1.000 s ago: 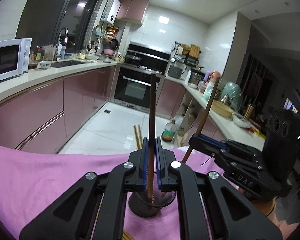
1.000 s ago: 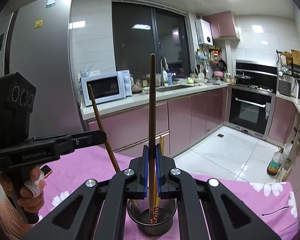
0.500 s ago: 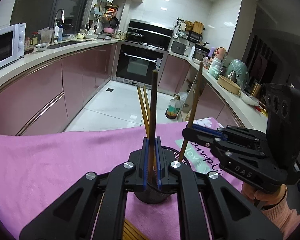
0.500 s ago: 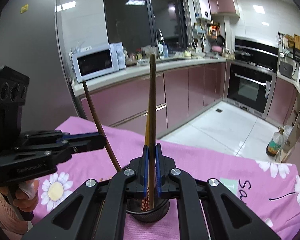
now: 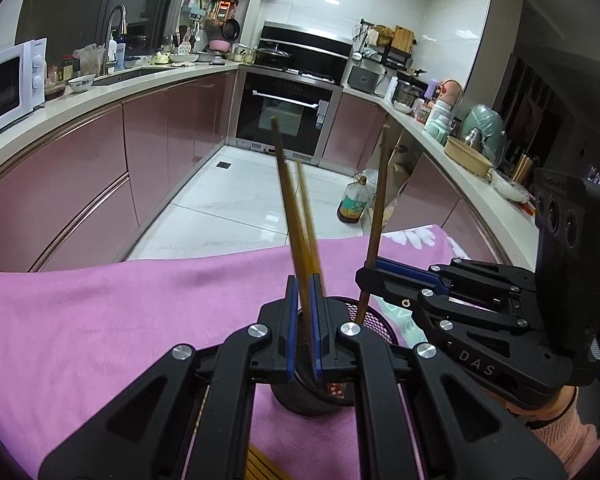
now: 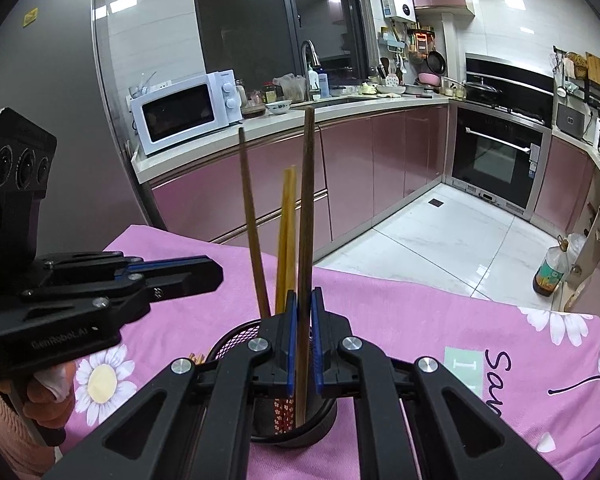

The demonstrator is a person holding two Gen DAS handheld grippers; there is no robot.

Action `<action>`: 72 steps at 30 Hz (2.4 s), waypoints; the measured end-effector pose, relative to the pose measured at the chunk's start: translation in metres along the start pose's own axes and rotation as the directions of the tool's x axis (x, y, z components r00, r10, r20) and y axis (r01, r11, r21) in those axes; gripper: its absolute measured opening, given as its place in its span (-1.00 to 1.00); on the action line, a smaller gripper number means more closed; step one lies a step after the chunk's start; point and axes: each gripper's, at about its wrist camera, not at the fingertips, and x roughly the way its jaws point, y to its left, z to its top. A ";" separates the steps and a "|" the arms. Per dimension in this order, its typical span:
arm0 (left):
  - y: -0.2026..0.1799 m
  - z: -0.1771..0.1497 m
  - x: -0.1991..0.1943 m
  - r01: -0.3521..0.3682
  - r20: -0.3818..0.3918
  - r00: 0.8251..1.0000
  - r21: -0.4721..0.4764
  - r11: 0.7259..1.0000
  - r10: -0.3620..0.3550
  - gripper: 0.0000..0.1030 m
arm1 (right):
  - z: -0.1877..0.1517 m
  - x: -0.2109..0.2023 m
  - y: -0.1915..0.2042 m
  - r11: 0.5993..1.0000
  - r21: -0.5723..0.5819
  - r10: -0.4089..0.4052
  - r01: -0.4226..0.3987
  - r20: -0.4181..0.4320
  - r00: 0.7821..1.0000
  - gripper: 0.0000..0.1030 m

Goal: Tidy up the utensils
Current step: 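Release the chopsticks into the cup and pull both tools back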

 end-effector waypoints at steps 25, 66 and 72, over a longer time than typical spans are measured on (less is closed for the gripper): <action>-0.006 -0.051 -0.070 -0.094 0.169 0.982 0.024 0.995 0.089 -0.12 | -0.026 -0.052 0.034 0.988 -0.072 0.143 -0.136 0.113 0.983 -0.37; 0.030 -0.190 -0.025 -0.231 -0.177 0.960 -0.055 0.971 0.219 -0.09 | -0.112 0.042 0.086 0.982 -0.091 0.135 -0.163 -0.253 0.958 -0.43; 0.027 -0.190 -0.018 -0.236 -0.185 0.957 -0.045 0.971 0.224 -0.10 | -0.113 0.044 0.087 0.984 -0.104 0.112 -0.143 -0.257 0.960 -0.46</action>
